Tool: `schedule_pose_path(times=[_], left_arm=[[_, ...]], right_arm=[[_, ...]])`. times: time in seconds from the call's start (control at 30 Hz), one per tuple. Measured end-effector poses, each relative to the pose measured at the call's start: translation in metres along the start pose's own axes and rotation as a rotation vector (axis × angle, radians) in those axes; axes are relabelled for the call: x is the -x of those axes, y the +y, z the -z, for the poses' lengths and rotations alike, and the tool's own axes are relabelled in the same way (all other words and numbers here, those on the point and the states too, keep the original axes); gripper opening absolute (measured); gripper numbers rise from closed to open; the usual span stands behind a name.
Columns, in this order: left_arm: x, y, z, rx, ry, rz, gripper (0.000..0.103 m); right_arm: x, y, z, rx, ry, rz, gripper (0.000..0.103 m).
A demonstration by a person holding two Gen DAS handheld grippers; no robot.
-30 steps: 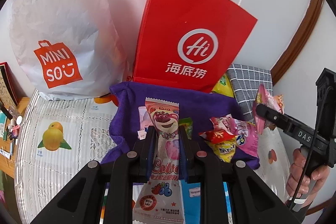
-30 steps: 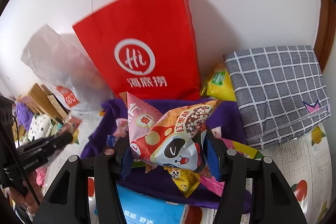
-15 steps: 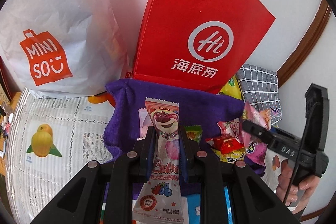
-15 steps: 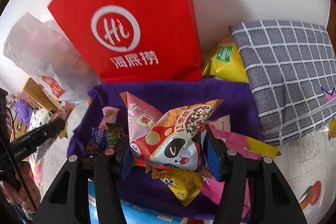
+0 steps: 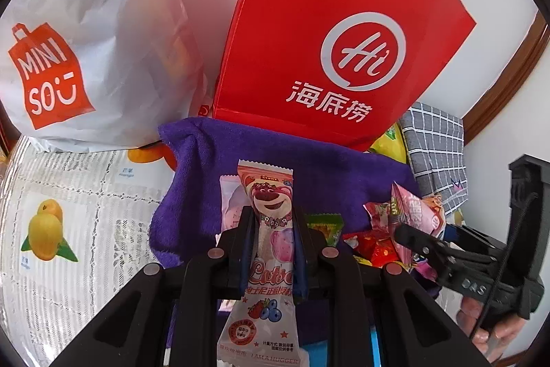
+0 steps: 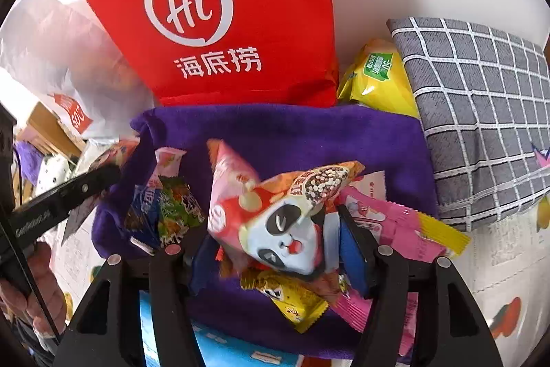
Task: Organize snacks
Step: 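Lower both packets onto the purple towel, then open both tools to release the packets and withdraw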
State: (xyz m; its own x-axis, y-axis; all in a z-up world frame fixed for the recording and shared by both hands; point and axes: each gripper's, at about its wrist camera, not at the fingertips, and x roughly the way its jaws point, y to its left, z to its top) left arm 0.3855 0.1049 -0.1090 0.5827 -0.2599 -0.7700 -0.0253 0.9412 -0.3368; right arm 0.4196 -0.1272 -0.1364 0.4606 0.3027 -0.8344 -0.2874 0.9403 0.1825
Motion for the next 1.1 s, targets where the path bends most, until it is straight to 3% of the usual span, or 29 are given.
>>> schedule_pose_path(times=[0.3,0.87,1.03,1.1], left_arm=[[-0.013,0.002,0.001,0.003,0.012,-0.014,0.02],[-0.035,-0.007,0.001,-0.004,0.053,-0.007,0.021],[-0.03,-0.005,0.002,0.007,0.055,-0.011,0.043],[-0.023,-0.004,0.003,-0.003,0.04,-0.022,0.044]], right_arm=[[0.019,0.008,0.001,0.046,-0.029,0.0,0.071],[0.044,-0.004,-0.004,0.022,-0.092,-0.011,0.071],[0.044,-0.007,-0.004,0.025,-0.085,-0.002,0.071],[0.047,-0.01,-0.005,0.022,-0.091,0.01,0.071]])
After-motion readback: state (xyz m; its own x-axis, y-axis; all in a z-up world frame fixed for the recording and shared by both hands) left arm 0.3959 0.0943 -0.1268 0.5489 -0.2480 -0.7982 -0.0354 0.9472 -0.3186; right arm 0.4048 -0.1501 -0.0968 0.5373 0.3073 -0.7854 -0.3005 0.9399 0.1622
